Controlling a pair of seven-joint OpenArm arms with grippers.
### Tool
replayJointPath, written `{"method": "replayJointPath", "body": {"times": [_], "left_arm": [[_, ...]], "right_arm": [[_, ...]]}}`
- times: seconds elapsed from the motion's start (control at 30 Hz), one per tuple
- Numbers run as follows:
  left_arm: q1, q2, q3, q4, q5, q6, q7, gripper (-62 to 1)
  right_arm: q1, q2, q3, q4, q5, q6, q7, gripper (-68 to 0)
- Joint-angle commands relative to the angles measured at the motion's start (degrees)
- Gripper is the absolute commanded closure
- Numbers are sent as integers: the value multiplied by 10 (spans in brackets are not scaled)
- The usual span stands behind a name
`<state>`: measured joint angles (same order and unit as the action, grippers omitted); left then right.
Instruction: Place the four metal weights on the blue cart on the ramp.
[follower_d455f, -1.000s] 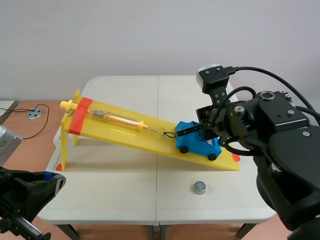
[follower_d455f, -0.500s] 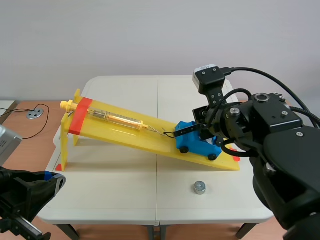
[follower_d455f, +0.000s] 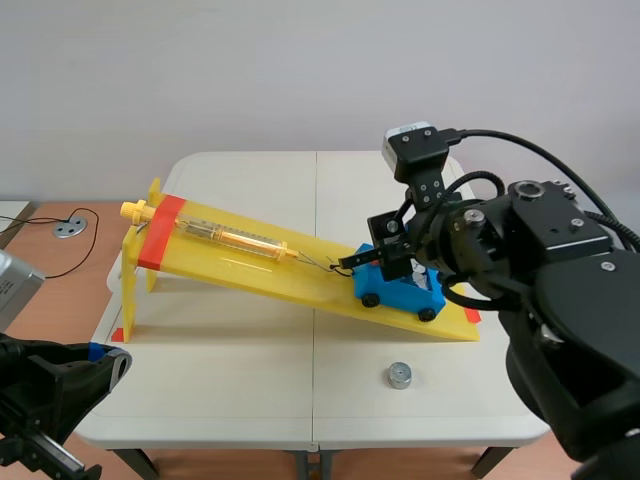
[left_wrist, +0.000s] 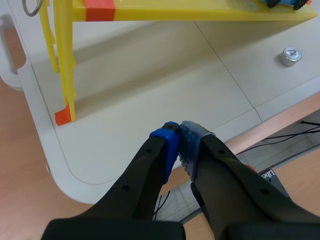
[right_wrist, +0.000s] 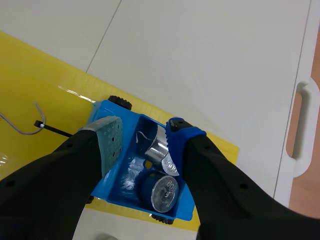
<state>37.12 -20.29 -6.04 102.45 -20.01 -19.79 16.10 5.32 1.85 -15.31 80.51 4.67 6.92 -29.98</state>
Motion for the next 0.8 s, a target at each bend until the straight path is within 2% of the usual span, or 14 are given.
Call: {"method": "replayJointPath", "body": {"times": [0.0,0.23,0.5,0.77], "left_arm": [[-11,6,-7,28,-43,-16,-55,-29],[-11,6,-7,28,-43,-16,-55,-29],[-11,6,-7,28,-43,-16,-55,-29],[-11,6,-7,28,-43,-16,-55,-29]], "right_arm": [[38,27,20,122,42,6,59,-220],[-42,82,69,220,130,61,26,-255],[-140,156,140,292,203,110,-8,-275],[-228,198,185,340,213,140,-15,-274]]}}
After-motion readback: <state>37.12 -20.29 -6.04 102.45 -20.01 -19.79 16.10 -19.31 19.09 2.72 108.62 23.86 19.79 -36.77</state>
